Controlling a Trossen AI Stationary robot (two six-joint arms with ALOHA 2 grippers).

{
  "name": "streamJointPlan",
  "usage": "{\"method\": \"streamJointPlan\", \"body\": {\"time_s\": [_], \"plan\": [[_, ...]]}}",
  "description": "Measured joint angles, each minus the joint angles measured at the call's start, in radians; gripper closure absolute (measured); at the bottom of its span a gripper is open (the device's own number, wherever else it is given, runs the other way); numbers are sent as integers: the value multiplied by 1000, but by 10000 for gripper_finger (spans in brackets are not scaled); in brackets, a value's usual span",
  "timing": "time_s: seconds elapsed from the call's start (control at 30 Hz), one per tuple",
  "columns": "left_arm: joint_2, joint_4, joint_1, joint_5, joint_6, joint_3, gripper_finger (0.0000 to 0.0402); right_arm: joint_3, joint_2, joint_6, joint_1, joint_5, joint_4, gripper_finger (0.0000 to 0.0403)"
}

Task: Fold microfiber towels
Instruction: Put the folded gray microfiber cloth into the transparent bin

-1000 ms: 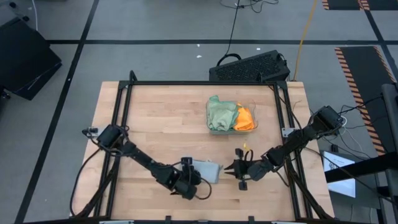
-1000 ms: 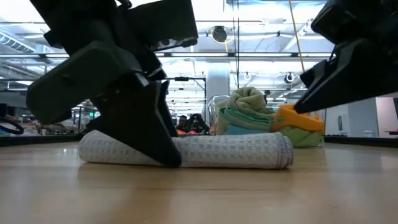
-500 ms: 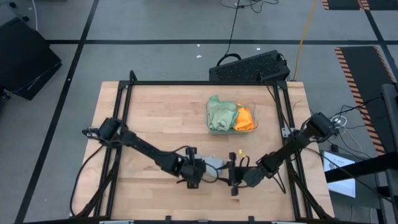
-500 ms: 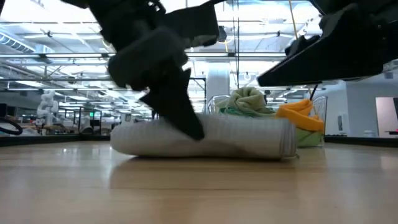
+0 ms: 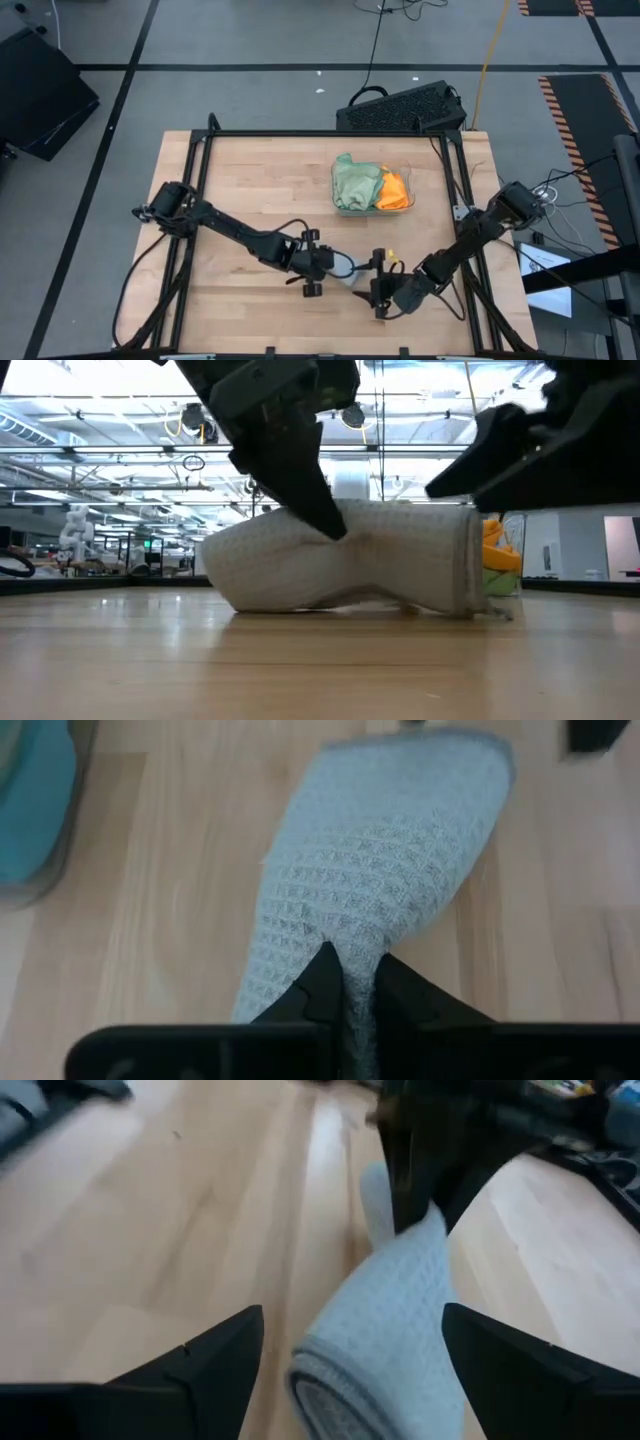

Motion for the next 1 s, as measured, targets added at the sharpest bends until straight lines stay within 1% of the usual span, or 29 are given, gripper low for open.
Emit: {"method": "streamJointPlan", "body": {"time_s": [0.1, 0.2, 0.3, 0.4, 0.57, 0.63, 0.77, 0.9, 1.0], "plan": [[1, -2, -1, -2, 13, 0, 379, 0, -33, 19, 5, -25, -33, 103], [0, 1, -9, -37, 35, 0, 382, 0, -80, 80, 5, -34, -88, 103], [-30, 3, -23, -82, 93, -1, 376, 0, -147, 143, 5, -34, -157, 106], [-66, 36, -44, -125, 192, 0, 371, -2, -216, 203, -2, -34, -209, 109], [-105, 135, -71, -153, 408, 0, 369, -45, -322, 242, -17, -35, -192, 110], [-115, 152, -72, -154, 475, 0, 369, -80, -371, 241, -18, -36, -155, 110], [-127, 216, -71, -156, 586, 0, 368, -179, -444, 270, -41, -64, 21, 110], [-129, 309, -72, -156, 739, 0, 368, -293, -476, 319, -100, -197, 249, 110], [-129, 383, -70, -156, 829, 0, 367, -371, -475, 342, -135, -242, 404, 103]]}}
